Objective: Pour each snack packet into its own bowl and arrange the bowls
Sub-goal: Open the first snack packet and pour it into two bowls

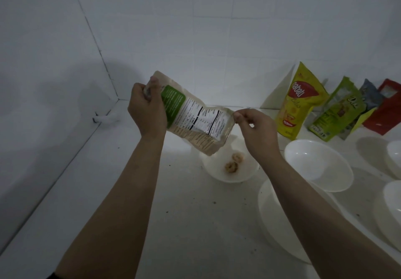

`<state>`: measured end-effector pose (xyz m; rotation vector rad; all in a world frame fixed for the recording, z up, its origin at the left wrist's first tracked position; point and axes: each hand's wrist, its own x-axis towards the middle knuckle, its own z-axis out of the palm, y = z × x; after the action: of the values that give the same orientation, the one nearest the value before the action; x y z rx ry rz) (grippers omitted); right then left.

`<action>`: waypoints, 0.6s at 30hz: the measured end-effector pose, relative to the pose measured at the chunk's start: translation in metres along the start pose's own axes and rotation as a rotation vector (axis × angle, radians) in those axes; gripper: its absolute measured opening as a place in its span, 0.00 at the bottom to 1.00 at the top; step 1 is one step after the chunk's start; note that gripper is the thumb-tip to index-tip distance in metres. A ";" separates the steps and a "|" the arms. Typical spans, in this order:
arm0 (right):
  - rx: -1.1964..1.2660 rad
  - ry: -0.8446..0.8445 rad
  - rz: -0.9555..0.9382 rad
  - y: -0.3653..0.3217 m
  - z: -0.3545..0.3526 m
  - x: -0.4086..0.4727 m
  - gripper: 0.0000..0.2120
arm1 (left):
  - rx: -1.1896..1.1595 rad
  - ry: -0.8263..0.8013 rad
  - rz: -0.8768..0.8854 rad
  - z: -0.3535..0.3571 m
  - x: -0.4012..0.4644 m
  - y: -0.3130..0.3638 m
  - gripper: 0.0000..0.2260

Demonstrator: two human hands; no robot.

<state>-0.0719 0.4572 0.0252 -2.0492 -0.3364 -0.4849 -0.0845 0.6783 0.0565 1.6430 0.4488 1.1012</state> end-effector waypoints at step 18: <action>0.042 -0.014 -0.032 -0.006 -0.001 -0.004 0.07 | 0.034 0.009 0.025 -0.001 0.007 0.006 0.18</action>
<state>-0.0781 0.4585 0.0282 -2.0098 -0.3853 -0.4796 -0.0829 0.6813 0.0652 1.6779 0.4559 1.1259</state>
